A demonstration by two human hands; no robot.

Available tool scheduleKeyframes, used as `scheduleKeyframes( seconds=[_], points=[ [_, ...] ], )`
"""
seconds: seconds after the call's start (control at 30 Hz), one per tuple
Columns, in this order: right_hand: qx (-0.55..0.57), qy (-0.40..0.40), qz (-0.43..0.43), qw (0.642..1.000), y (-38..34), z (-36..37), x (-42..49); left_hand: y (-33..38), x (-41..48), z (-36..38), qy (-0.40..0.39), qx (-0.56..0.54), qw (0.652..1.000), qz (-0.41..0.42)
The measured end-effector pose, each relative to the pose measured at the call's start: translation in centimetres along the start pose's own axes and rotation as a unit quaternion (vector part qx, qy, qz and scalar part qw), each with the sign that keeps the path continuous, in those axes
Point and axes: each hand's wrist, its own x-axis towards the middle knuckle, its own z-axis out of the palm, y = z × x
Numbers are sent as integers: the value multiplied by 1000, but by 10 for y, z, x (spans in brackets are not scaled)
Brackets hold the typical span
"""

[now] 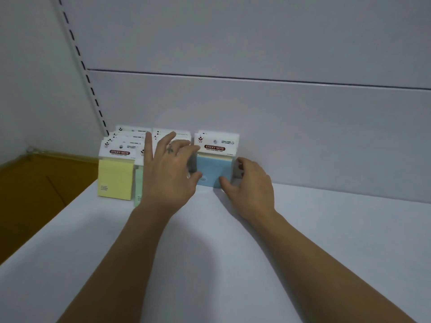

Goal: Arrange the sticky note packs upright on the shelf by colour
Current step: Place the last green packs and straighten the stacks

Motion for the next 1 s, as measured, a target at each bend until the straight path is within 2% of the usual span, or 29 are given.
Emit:
scheduleKeyframes(
  seconds=[0.17, 0.3, 0.5, 0.7, 0.93, 1.0],
  points=[
    [16, 14, 7, 1000, -7, -22, -3, -5, 3, -23, 14, -80, 996, 30],
    [12, 6, -7, 1000, -19, -44, -1, -24, 13, -44, 27, -70, 995, 73],
    [-17, 18, -60, 998, -62, -41, -7, -61, 8, -53, -50, -53, 995, 75],
    [27, 20, -81, 996, -109, -14, -10, -95, -3, -65, -101, -35, 990, 89],
    [166, 117, -7, 979, -129, 18, -29, -120, -10, -61, -142, -19, 983, 117],
    [168, 129, 14, 977, -129, 27, -36, -126, -3, -57, -149, -6, 979, 139]
  ],
)
